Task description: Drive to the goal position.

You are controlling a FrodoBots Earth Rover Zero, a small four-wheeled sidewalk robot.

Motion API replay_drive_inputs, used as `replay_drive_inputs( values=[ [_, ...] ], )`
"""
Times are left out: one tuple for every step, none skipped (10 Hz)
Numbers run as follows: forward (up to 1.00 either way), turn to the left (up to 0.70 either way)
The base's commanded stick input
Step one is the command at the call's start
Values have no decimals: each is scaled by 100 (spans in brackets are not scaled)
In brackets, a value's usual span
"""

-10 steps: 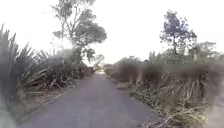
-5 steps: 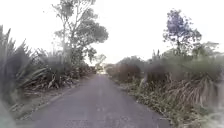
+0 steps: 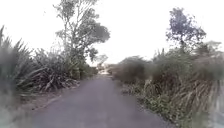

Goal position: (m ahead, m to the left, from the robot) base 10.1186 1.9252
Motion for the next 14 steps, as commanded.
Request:
replay_drive_inputs(
  values=[
    [50,1],
    [50,1],
    [50,1],
    [50,1],
    [50,1],
    [50,1],
    [50,1],
    [50,1],
    [50,1],
    [50,1],
    [50,1],
    [50,1],
    [50,1],
    [50,1]
  ],
)
